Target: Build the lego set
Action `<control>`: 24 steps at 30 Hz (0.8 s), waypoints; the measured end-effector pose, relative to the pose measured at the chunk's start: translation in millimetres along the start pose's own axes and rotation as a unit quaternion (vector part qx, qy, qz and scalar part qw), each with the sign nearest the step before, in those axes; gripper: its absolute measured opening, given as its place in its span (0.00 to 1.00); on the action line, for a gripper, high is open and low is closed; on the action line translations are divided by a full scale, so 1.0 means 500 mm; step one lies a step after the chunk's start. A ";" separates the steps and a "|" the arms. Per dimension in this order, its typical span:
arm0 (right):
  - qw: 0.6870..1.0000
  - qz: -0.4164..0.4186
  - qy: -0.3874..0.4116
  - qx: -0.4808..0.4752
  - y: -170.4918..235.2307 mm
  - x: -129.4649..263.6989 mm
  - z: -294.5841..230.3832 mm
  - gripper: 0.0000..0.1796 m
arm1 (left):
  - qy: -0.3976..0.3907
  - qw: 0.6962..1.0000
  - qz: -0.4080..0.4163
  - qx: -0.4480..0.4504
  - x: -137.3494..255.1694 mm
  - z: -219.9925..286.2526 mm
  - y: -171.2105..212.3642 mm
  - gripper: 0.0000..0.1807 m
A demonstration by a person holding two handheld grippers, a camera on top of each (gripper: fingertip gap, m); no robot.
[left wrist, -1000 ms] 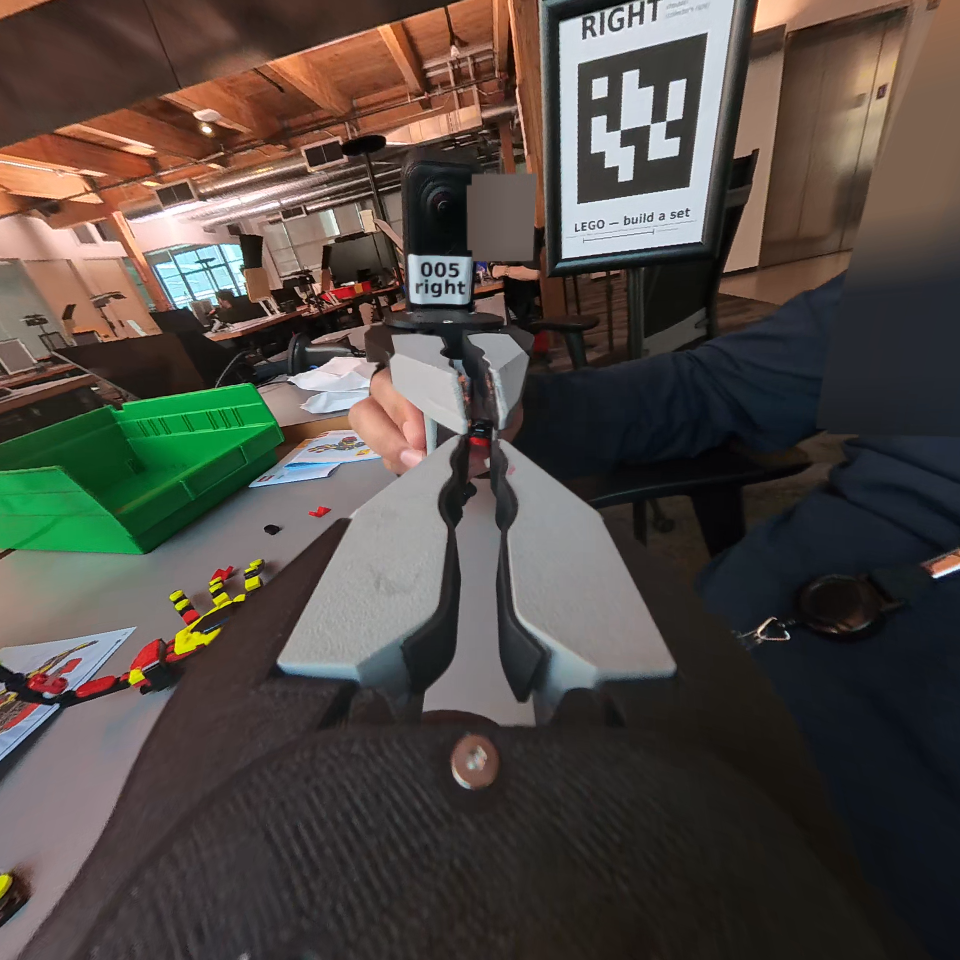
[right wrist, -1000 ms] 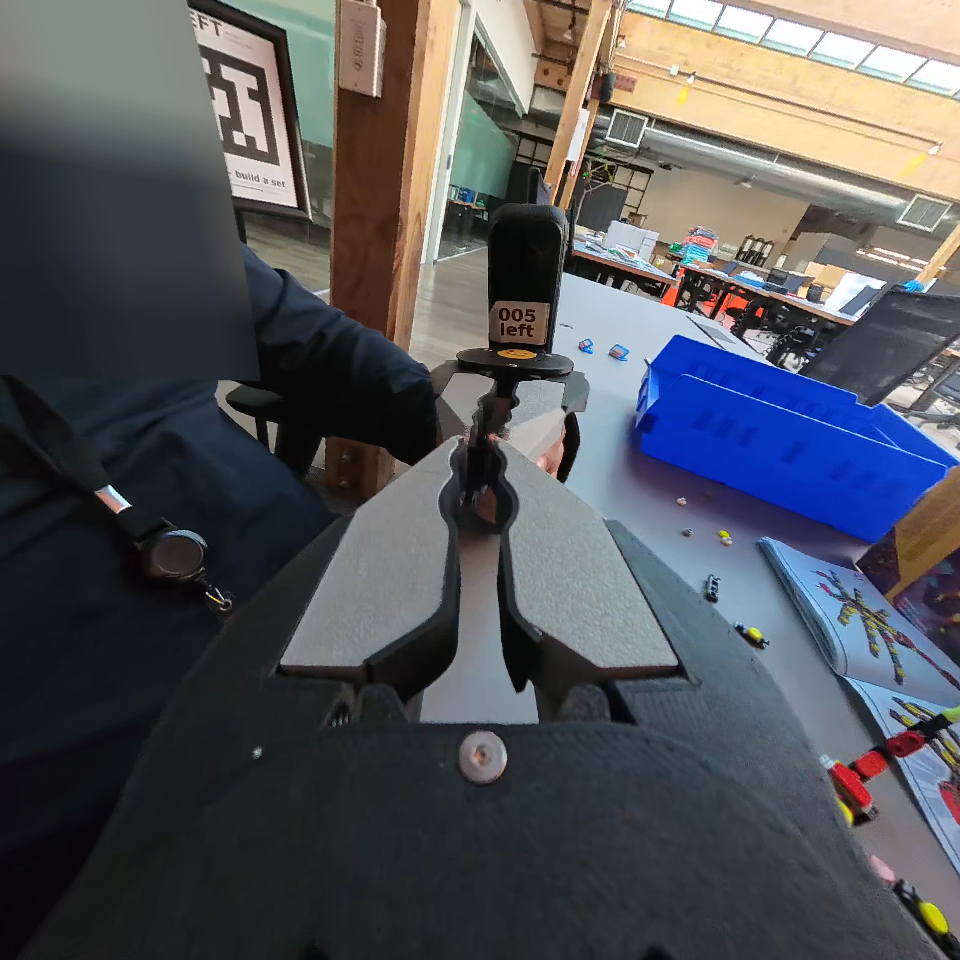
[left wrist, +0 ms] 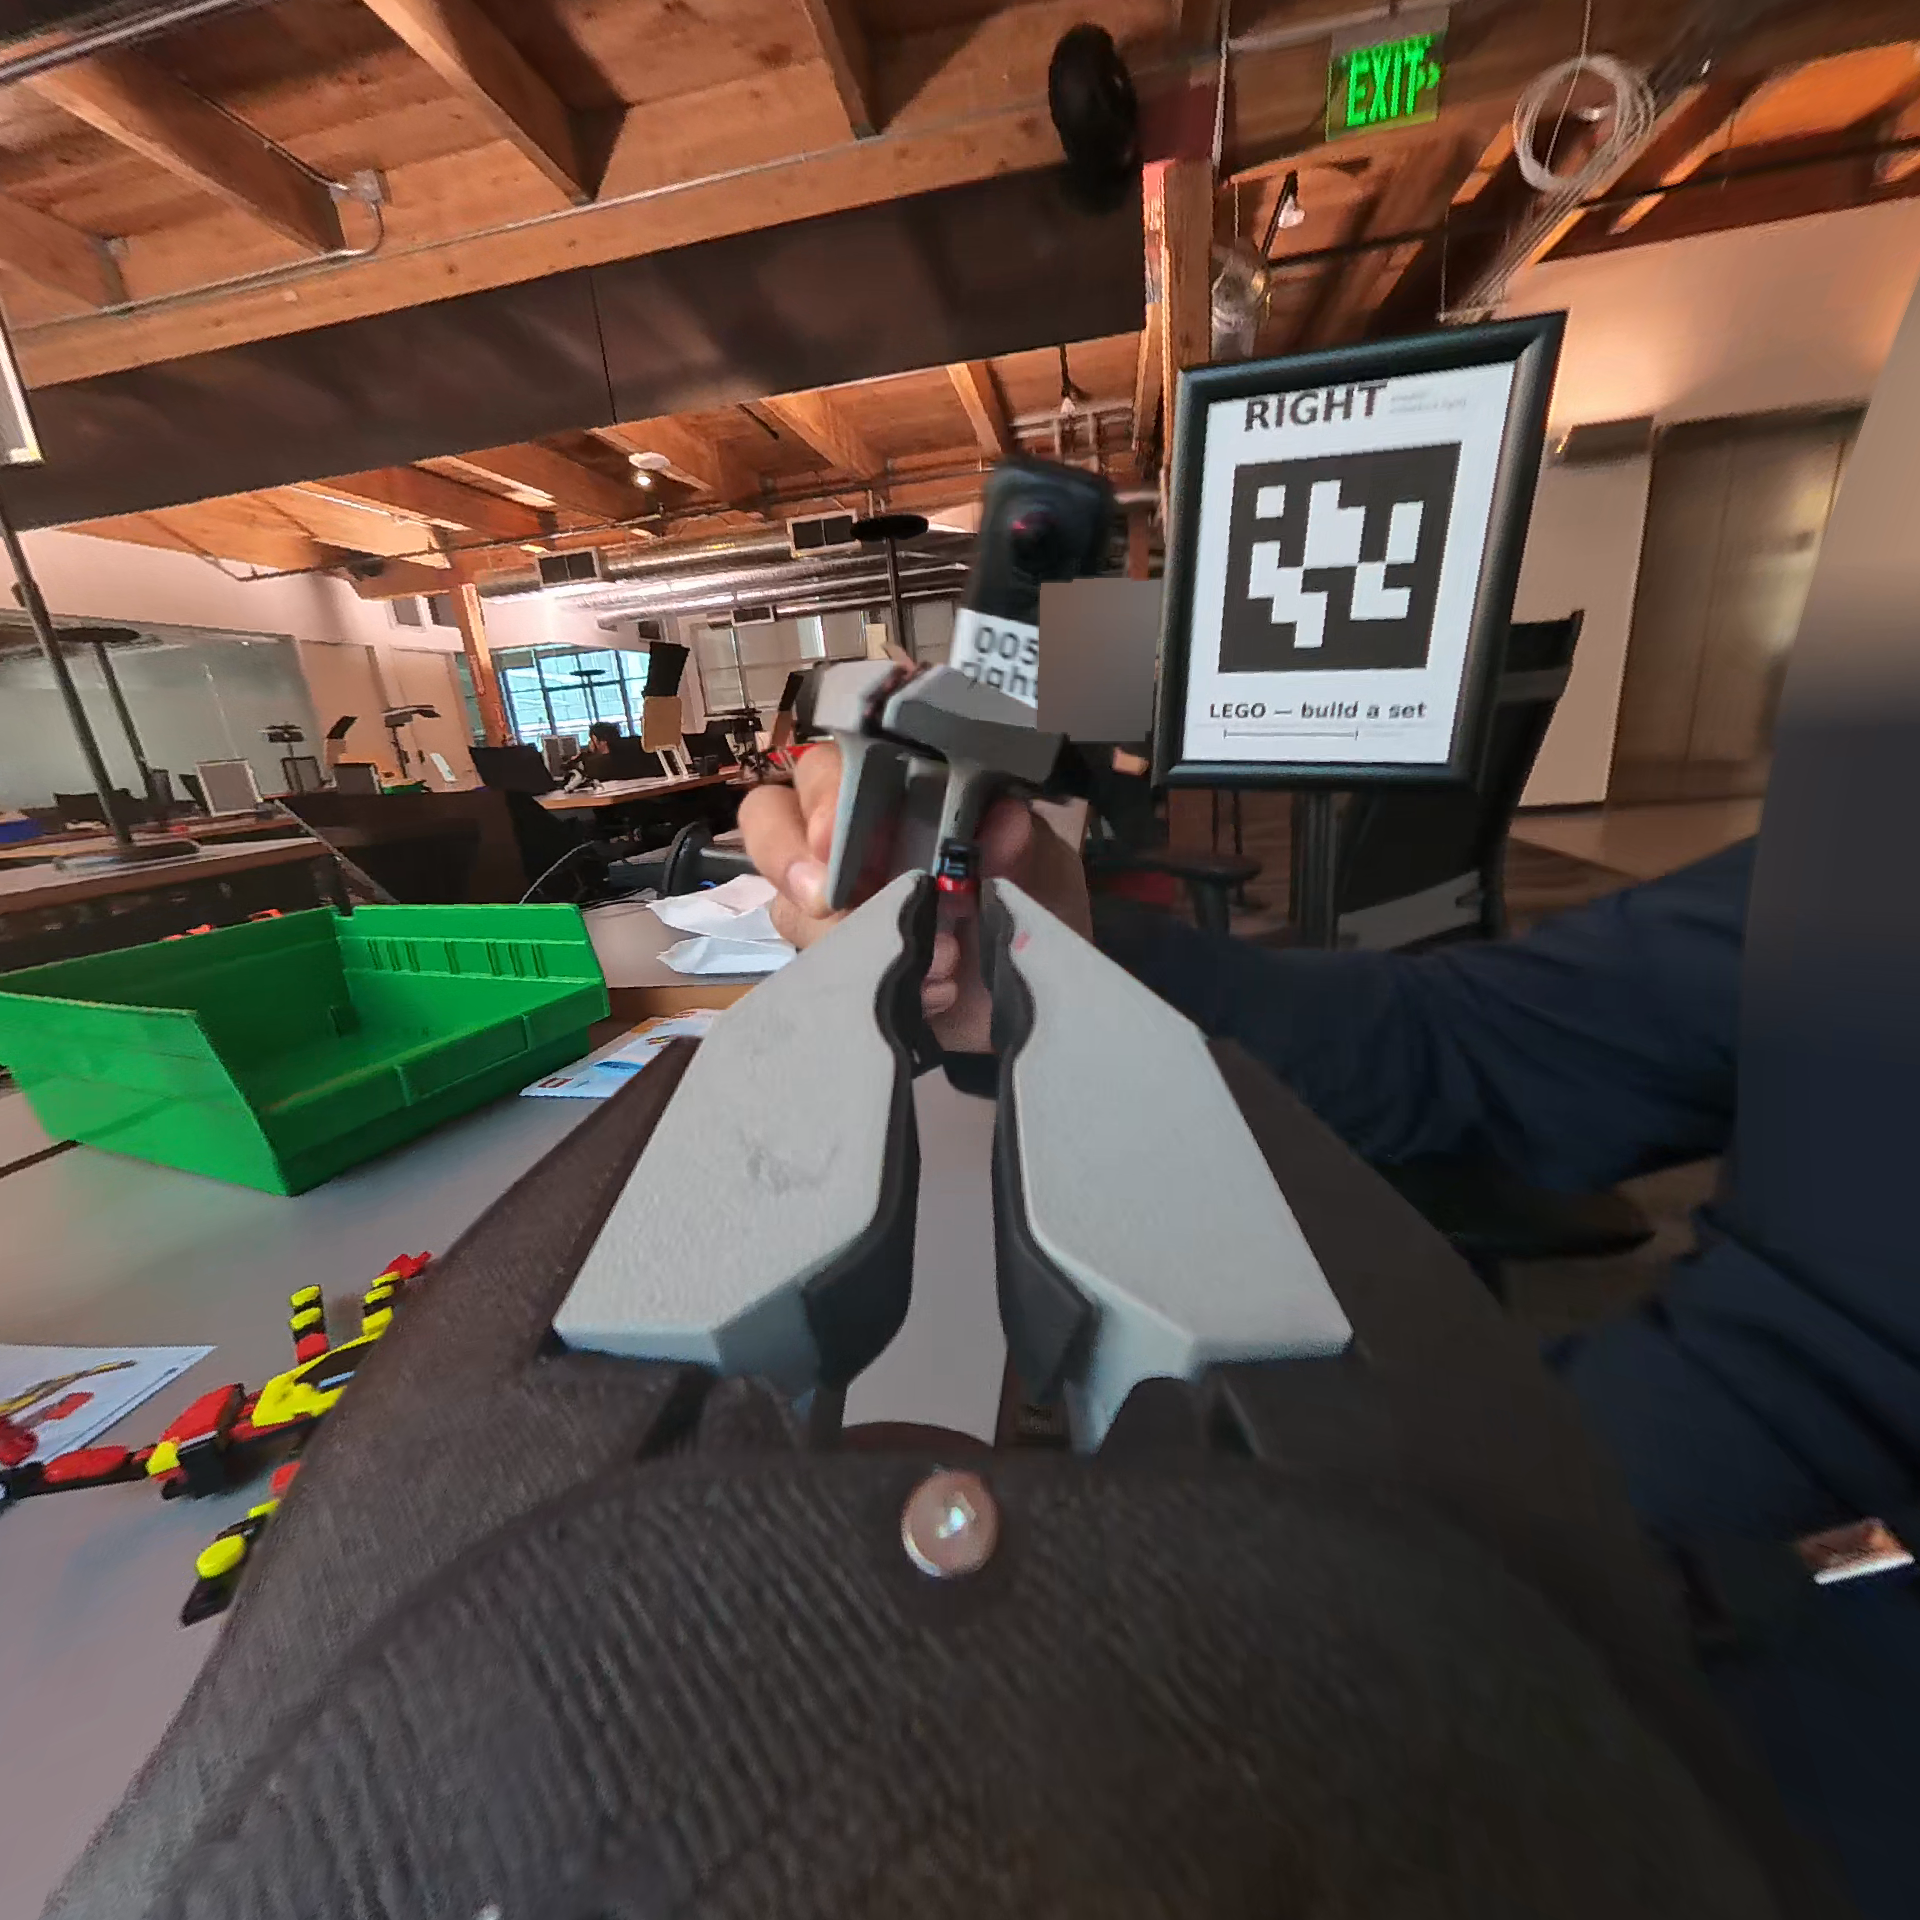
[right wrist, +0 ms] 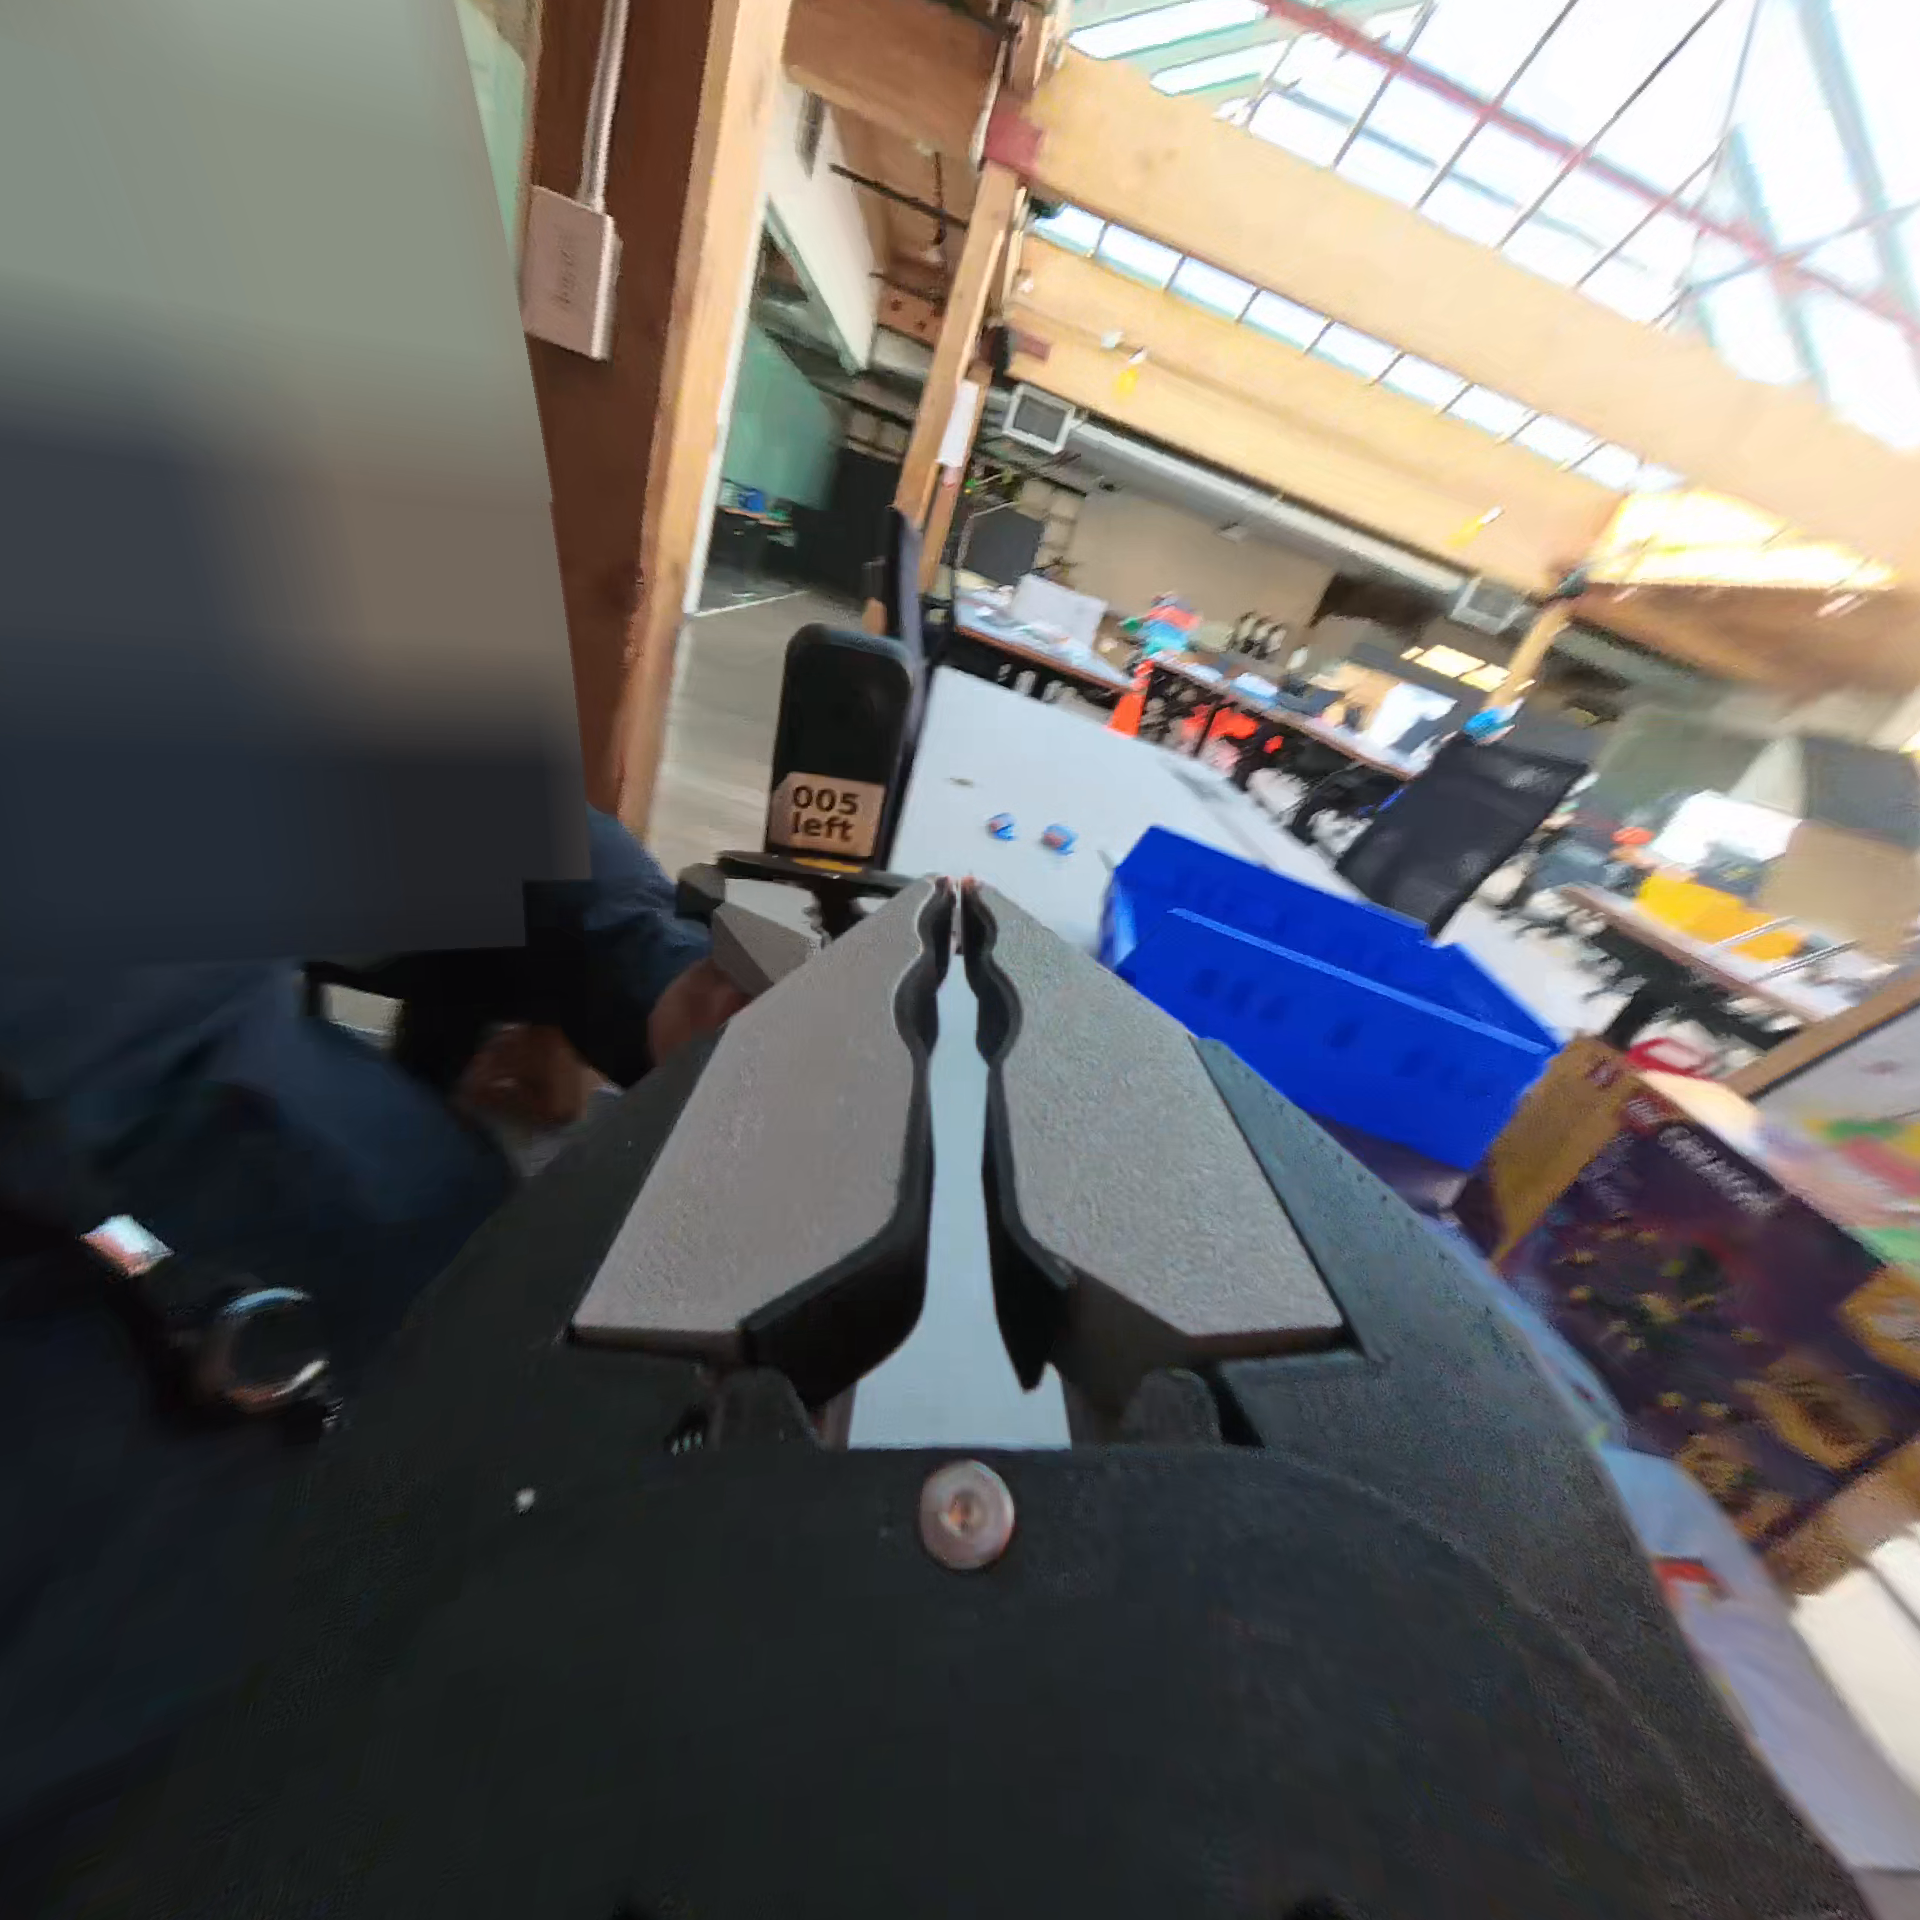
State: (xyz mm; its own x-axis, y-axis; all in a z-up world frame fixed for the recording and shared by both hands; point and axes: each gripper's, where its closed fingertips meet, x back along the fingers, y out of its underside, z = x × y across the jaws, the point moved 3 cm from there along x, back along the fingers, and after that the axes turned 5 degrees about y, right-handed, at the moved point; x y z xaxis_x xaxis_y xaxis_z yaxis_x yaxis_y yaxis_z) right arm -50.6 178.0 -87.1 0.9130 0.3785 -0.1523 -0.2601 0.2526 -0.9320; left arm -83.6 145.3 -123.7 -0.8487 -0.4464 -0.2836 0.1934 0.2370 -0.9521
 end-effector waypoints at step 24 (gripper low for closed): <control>0.991 -0.079 -0.103 -0.034 0.035 0.010 -0.032 0.02 | -0.012 0.996 -0.054 -0.075 -0.003 0.001 0.005 0.03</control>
State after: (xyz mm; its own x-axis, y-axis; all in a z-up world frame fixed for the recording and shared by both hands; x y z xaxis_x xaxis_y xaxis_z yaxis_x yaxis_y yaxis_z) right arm -45.5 170.0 -109.4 0.8554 0.5142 0.0616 -0.0903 0.2653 -0.9599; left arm -81.7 146.3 -125.5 -0.8482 -0.4965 -0.1847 0.0247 0.3112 -0.9500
